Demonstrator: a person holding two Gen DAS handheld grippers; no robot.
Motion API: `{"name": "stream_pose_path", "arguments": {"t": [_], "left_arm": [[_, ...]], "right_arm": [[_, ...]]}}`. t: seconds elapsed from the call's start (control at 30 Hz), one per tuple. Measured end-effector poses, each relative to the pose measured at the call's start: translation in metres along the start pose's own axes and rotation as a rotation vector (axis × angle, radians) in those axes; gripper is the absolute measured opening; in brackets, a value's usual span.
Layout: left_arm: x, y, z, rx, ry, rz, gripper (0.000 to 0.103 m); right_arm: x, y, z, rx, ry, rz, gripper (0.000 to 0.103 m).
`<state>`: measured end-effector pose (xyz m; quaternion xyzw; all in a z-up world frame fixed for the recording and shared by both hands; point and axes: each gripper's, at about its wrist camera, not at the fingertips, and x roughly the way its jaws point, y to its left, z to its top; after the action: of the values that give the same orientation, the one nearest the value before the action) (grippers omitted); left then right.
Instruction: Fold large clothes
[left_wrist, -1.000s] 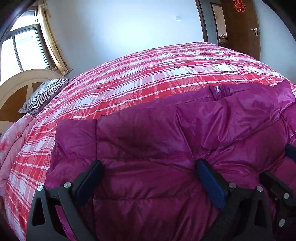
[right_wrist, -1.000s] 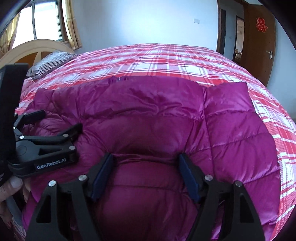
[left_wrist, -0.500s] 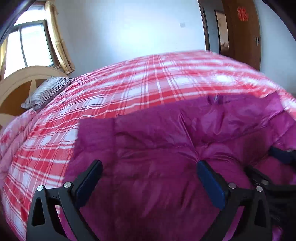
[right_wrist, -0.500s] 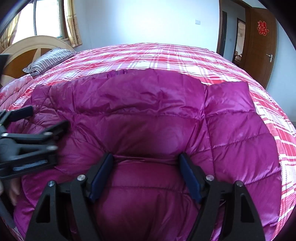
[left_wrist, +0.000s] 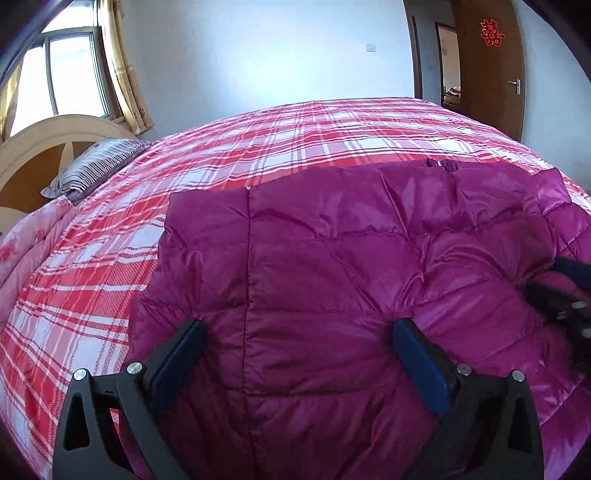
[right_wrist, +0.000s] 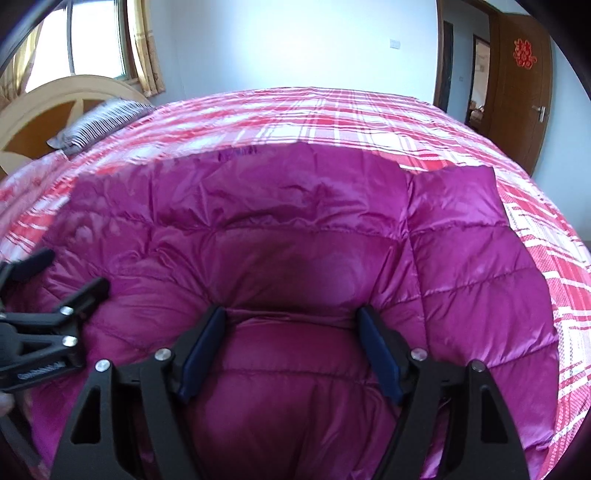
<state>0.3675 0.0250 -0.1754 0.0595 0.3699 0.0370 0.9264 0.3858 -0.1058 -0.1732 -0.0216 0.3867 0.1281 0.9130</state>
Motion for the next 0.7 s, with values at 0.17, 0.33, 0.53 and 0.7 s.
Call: {"name": "stream_pose_path", "arguments": {"t": [0.17, 0.33, 0.53, 0.7], "left_arm": [[0.002, 0.001, 0.0, -0.008, -0.002, -0.009, 0.102], [0.003, 0.001, 0.0, -0.006, 0.0, -0.007, 0.102], [0.003, 0.001, 0.0, -0.004, 0.0, -0.004, 0.102], [0.004, 0.001, 0.0, -0.004, 0.002, -0.004, 0.102]], "right_arm": [[-0.051, -0.029, -0.002, 0.058, -0.145, 0.037, 0.076], [-0.049, -0.068, -0.007, 0.131, -0.123, -0.062, 0.076], [-0.016, -0.064, -0.013, 0.078, -0.008, -0.119, 0.078], [-0.009, -0.065, -0.012, 0.072, 0.027, -0.13, 0.079]]}}
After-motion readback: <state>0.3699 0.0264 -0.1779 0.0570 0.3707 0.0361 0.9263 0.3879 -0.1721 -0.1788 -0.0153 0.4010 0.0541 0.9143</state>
